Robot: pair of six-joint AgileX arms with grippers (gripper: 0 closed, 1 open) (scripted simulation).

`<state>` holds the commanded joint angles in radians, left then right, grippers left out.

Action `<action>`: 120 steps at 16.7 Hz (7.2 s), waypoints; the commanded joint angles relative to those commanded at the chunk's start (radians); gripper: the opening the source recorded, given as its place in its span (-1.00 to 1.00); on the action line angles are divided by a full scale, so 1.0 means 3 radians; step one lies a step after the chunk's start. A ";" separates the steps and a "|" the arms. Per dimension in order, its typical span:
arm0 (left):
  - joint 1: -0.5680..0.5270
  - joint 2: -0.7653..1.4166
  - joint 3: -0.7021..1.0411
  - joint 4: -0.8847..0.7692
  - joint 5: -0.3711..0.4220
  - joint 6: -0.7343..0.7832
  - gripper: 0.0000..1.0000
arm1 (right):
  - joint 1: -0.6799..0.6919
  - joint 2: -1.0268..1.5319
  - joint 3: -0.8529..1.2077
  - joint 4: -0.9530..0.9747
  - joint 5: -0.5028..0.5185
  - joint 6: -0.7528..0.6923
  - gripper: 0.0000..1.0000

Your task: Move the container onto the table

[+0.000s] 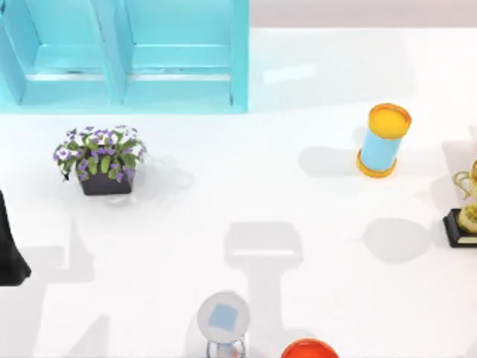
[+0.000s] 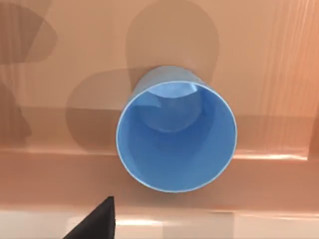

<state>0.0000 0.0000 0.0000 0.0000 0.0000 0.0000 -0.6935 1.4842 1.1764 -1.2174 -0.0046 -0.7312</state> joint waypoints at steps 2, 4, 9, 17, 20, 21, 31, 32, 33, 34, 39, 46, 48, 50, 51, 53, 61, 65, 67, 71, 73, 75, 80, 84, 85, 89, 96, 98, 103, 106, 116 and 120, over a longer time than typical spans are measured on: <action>0.0000 0.0000 0.0000 0.0000 0.0000 0.0000 1.00 | -0.0071 0.0128 0.0112 -0.0118 0.0001 -0.0076 1.00; 0.0000 0.0000 0.0000 0.0000 0.0000 0.0000 1.00 | -0.0079 0.0142 0.0124 -0.0132 0.0001 -0.0084 1.00; 0.0000 0.0000 0.0000 0.0000 0.0000 0.0000 1.00 | -0.0063 0.0130 0.0064 -0.0085 0.0000 -0.0075 1.00; 0.0000 0.0000 0.0000 0.0000 0.0000 0.0000 1.00 | -0.0055 0.0339 -0.0654 0.0860 -0.0012 -0.0065 1.00; 0.0000 0.0000 0.0000 0.0000 0.0000 0.0000 1.00 | -0.0053 0.0480 -0.0841 0.1184 -0.0007 -0.0057 1.00; 0.0000 0.0000 0.0000 0.0000 0.0000 0.0000 1.00 | -0.0057 0.0500 -0.0877 0.1231 -0.0001 -0.0058 1.00; 0.0000 0.0000 0.0000 0.0000 0.0000 0.0000 1.00 | -0.0059 0.0506 -0.0888 0.1244 0.0001 -0.0058 0.10; 0.0000 0.0000 0.0000 0.0000 0.0000 0.0000 1.00 | -0.0059 0.0506 -0.0888 0.1244 0.0001 -0.0058 -0.06; 0.0000 0.0000 0.0000 0.0000 0.0000 0.0000 1.00 | -0.0059 0.0506 -0.0888 0.1244 0.0001 -0.0058 -0.21; 0.0000 0.0000 0.0000 0.0000 0.0000 0.0000 1.00 | -0.0059 0.0506 -0.0888 0.1244 0.0001 -0.0058 -0.36; 0.0000 0.0000 0.0000 0.0000 0.0000 0.0000 1.00 | -0.0059 0.0506 -0.0888 0.1244 0.0001 -0.0058 -1.00; 0.0000 0.0000 0.0000 0.0000 0.0000 0.0000 1.00 | -0.0059 0.0506 -0.0888 0.1244 0.0001 -0.0058 -1.00; 0.0000 0.0000 0.0000 0.0000 0.0000 0.0000 1.00 | -0.0055 0.0494 -0.0880 0.1236 0.0001 -0.0048 -1.00; 0.0000 0.0000 0.0000 0.0000 0.0000 0.0000 1.00 | 0.0038 0.0386 -0.0816 0.1135 0.0000 0.0074 -1.00; 0.0000 0.0000 0.0000 0.0000 0.0000 0.0000 1.00 | 0.0126 0.0296 -0.0778 0.1041 0.0000 0.0179 -1.00; 0.0000 0.0000 0.0000 0.0000 0.0000 0.0000 1.00 | 0.0350 0.0125 -0.0702 0.0754 0.0003 0.0383 -1.00; 0.0000 0.0000 0.0000 0.0000 0.0000 0.0000 1.00 | 0.1140 -0.0506 -0.0423 -0.0222 0.0006 0.1126 -1.00; 0.0000 0.0000 0.0000 0.0000 0.0000 0.0000 1.00 | 0.1130 -0.0491 -0.0430 -0.0216 -0.0002 0.1132 -1.00; 0.0000 0.0000 0.0000 0.0000 0.0000 0.0000 1.00 | 0.1233 -0.0471 -0.0329 -0.0219 -0.0064 0.1242 -1.00; 0.0000 0.0000 0.0000 0.0000 0.0000 0.0000 1.00 | 0.1796 -0.0236 0.0272 -0.0325 -0.0283 0.1874 -1.00; 0.0000 0.0000 0.0000 0.0000 0.0000 0.0000 1.00 | 0.2175 -0.0029 0.0732 -0.0376 -0.0376 0.2329 -1.00; 0.0000 0.0000 0.0000 0.0000 0.0000 0.0000 1.00 | 0.2566 0.0300 0.1254 -0.0421 -0.0438 0.2774 -1.00; 0.0000 0.0000 0.0000 0.0000 0.0000 0.0000 1.00 | 0.3409 0.1447 0.2521 -0.0551 -0.0394 0.3753 -1.00; 0.0000 0.0000 0.0000 0.0000 0.0000 0.0000 1.00 | 0.3816 0.2176 0.3041 -0.0592 -0.0192 0.4110 -1.00; 0.0000 0.0000 0.0000 0.0000 0.0000 0.0000 1.00 | 0.3875 0.2292 0.3089 -0.0591 -0.0142 0.4138 -1.00; 0.0000 0.0000 0.0000 0.0000 0.0000 0.0000 1.00 | 0.3946 0.2450 0.3118 -0.0606 -0.0065 0.4142 -1.00; 0.0000 0.0000 0.0000 0.0000 0.0000 0.0000 1.00 | 0.3963 0.2485 0.2885 -0.0372 -0.0073 0.4172 -1.00; 0.0000 0.0000 0.0000 0.0000 0.0000 0.0000 1.00 | 0.3983 0.2510 0.2684 -0.0095 -0.0070 0.4188 -1.00; 0.0000 0.0000 0.0000 0.0000 0.0000 0.0000 1.00 | 0.4022 0.2550 0.2439 0.0175 -0.0059 0.4220 -1.00; 0.0000 0.0000 0.0000 0.0000 0.0000 0.0000 1.00 | 0.4022 0.2550 0.2439 0.0175 -0.0059 0.4220 -0.85; 0.0000 0.0000 0.0000 0.0000 0.0000 0.0000 1.00 | 0.4022 0.2550 0.2439 0.0175 -0.0059 0.4220 0.66; 0.0000 0.0000 0.0000 0.0000 0.0000 0.0000 1.00 | 0.4022 0.2550 0.2439 0.0175 -0.0059 0.4220 1.00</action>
<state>0.0000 0.0000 0.0000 0.0000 0.0000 0.0000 0.5131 2.2492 1.9082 -1.1649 -0.0224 0.5347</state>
